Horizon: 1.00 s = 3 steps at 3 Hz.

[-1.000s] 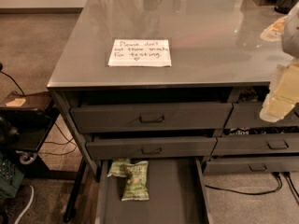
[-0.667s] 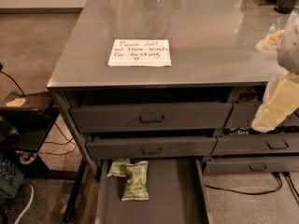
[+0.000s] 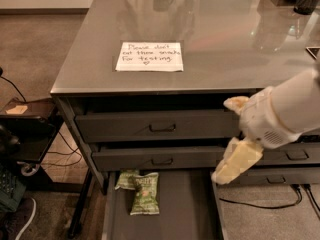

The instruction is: Pick green jalapeno chip bag from bottom drawer and place on counter

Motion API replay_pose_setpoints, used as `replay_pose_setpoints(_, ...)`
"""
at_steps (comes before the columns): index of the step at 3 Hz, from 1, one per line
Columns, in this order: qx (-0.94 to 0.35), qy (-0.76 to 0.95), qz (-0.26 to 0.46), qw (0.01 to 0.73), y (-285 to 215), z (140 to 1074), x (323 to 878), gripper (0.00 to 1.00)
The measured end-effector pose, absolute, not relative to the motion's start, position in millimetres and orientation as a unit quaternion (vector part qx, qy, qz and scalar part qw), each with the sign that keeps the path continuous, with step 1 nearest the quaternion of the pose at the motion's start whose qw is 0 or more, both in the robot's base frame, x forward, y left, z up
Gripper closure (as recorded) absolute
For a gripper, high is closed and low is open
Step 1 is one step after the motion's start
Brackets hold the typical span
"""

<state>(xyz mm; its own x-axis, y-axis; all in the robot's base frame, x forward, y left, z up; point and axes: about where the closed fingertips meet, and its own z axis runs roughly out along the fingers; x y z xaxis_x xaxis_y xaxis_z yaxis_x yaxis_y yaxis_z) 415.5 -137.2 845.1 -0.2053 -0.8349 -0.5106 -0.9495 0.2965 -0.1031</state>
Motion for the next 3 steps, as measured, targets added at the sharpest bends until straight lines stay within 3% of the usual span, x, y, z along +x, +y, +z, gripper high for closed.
replay_pose_setpoints(1,-0.566,0.766,0.163,0.256,-95,765,412,0.00)
replay_pose_setpoints(3,-0.565,0.767,0.171,0.250,-99,722,403,0.00)
